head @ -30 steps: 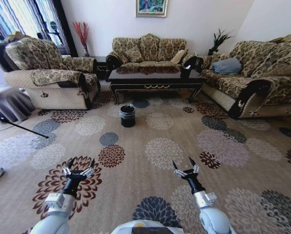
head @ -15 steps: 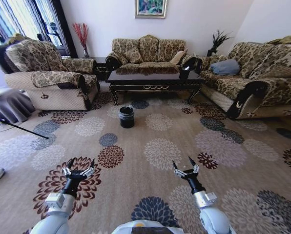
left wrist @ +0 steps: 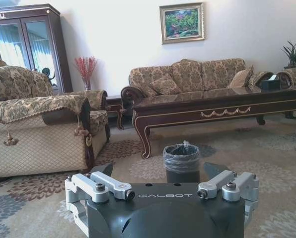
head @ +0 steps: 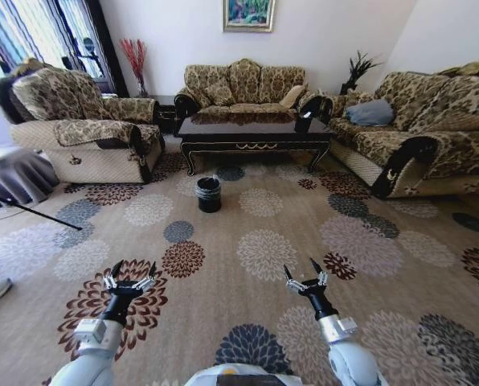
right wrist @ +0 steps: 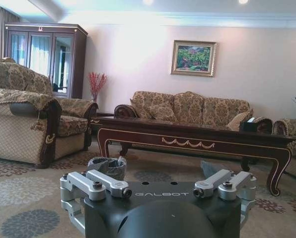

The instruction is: Move to the front of the table and pick up the trash from the floor, then place it into the trash bin.

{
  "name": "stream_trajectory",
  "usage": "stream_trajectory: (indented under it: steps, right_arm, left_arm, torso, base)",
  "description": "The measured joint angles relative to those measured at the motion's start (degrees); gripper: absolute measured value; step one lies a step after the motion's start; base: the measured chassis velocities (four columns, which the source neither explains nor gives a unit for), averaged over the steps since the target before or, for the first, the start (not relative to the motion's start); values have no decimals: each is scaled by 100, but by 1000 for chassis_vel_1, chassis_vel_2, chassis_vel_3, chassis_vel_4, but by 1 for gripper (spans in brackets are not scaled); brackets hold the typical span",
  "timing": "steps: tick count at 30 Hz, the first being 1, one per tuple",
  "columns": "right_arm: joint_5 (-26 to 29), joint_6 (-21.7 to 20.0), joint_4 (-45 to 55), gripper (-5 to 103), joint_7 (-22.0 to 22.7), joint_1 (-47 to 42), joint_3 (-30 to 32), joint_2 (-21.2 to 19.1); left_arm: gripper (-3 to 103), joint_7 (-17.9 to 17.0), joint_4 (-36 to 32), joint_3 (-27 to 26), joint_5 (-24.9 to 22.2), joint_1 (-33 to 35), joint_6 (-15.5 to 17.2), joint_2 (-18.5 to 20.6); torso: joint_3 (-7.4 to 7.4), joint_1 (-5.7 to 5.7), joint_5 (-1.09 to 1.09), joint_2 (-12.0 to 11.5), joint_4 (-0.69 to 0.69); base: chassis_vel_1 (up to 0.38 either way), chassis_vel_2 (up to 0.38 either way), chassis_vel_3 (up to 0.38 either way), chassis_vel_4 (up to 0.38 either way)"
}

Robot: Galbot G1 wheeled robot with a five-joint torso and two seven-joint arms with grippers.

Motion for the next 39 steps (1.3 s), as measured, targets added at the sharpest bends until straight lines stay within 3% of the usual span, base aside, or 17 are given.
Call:
stream_trajectory:
  steps: [39]
  right_arm:
    - [0, 0, 0, 100, 0, 2, 0, 0]
  left_arm:
    - [100, 0, 0, 0, 0, 0, 0, 0]
  torso:
    - [541, 367, 0, 904, 0]
  base:
    - [2, -3, -2, 2]
